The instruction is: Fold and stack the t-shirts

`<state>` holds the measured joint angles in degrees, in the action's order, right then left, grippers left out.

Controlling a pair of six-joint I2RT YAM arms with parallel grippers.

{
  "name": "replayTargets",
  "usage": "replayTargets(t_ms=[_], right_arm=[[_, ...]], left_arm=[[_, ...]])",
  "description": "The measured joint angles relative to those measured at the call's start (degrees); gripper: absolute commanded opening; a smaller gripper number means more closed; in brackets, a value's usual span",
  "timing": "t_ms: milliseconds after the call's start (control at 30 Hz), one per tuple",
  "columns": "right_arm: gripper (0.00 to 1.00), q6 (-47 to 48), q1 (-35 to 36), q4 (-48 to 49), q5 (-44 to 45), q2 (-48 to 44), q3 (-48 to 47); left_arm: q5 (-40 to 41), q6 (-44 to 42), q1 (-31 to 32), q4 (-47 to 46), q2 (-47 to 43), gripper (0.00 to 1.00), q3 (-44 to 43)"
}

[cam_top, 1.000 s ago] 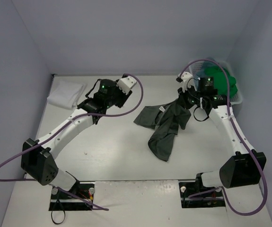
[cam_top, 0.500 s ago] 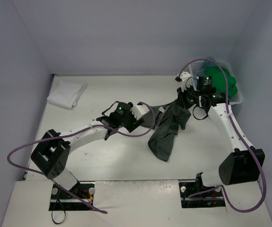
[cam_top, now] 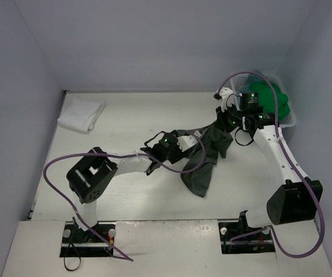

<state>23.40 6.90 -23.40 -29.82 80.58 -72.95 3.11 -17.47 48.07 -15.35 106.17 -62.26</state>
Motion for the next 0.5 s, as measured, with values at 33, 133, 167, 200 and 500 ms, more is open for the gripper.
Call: replayTargets(t_ms=[33, 133, 167, 200, 500], right_arm=[[0.00, 0.0, 0.0, 0.0, 0.0, 0.0, 0.0], [0.00, 0.0, 0.0, 0.0, 0.0, 0.0, 0.0], [0.00, 0.0, 0.0, 0.0, 0.0, 0.0, 0.0], [0.00, 0.0, 0.0, 0.0, 0.0, 0.0, 0.0], [0.00, 0.0, -0.1, 0.1, 0.0, 0.0, 0.0]], left_arm=[[0.1, 0.1, 0.0, -0.5, 0.3, 0.63, -0.5], [0.3, 0.4, 0.1, -1.9, 0.9, 0.63, -1.7], [0.4, 0.6, 0.1, -2.2, 1.2, 0.63, -2.1], [0.4, 0.8, 0.1, -2.4, 1.5, 0.63, -2.4], [-0.3, 3.9, 0.2, -1.9, 3.5, 0.63, -3.9]])
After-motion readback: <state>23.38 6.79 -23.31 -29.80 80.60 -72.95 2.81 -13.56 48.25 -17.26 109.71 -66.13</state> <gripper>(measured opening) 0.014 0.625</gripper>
